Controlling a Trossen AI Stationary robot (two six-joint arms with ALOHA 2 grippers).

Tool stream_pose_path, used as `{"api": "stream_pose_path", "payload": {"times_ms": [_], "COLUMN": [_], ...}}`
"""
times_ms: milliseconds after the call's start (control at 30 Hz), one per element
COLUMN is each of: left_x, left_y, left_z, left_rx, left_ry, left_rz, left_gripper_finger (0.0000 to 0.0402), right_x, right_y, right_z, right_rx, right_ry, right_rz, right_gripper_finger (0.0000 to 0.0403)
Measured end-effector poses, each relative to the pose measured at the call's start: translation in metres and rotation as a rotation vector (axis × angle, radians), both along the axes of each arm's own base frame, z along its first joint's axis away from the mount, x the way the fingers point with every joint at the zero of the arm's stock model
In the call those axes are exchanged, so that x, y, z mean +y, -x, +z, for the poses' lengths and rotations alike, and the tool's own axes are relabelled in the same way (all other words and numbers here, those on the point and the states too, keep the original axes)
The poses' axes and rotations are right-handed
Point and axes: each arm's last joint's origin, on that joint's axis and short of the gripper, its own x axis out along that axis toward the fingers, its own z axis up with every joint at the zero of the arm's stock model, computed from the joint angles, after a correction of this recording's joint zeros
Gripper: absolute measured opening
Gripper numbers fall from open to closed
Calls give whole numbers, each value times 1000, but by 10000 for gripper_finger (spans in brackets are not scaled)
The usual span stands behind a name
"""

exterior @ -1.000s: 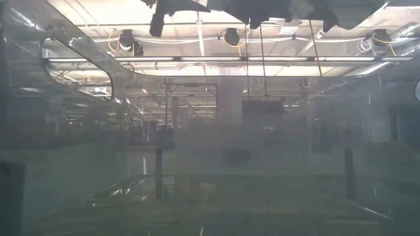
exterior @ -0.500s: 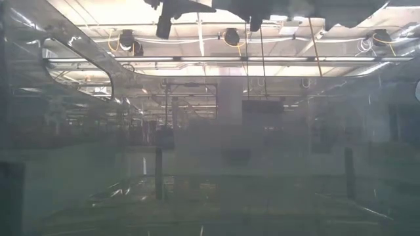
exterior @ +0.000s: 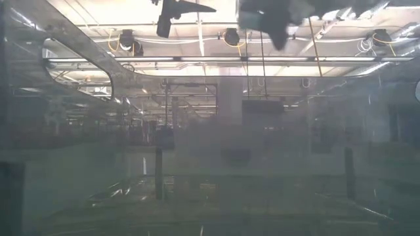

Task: Sort & place blocks by color
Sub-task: Put the bottom left blue block into the white bin

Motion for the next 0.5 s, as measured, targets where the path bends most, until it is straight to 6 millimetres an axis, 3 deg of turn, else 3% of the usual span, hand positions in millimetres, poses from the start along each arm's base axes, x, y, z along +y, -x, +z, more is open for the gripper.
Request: {"api": "stream_pose_path", "payload": {"times_ms": [233,400,500], "left_x": [0,-1,-1], "left_y": [0,2,4], "left_z": [-3,-14,-24], "left_rx": [28,147,248], "left_ry": [-4,-17,6], "left_rz": [0,-37,-57], "left_gripper_finger": [206,207,207], "right_x": [23,57,79], "right_y": [50,78,92], "right_z": [5,8,2], "right_rx": [287,505,659], "right_ry": [-373,-628,-685], "right_rz": [136,351,412], "right_gripper_finger": [113,113,113]}}
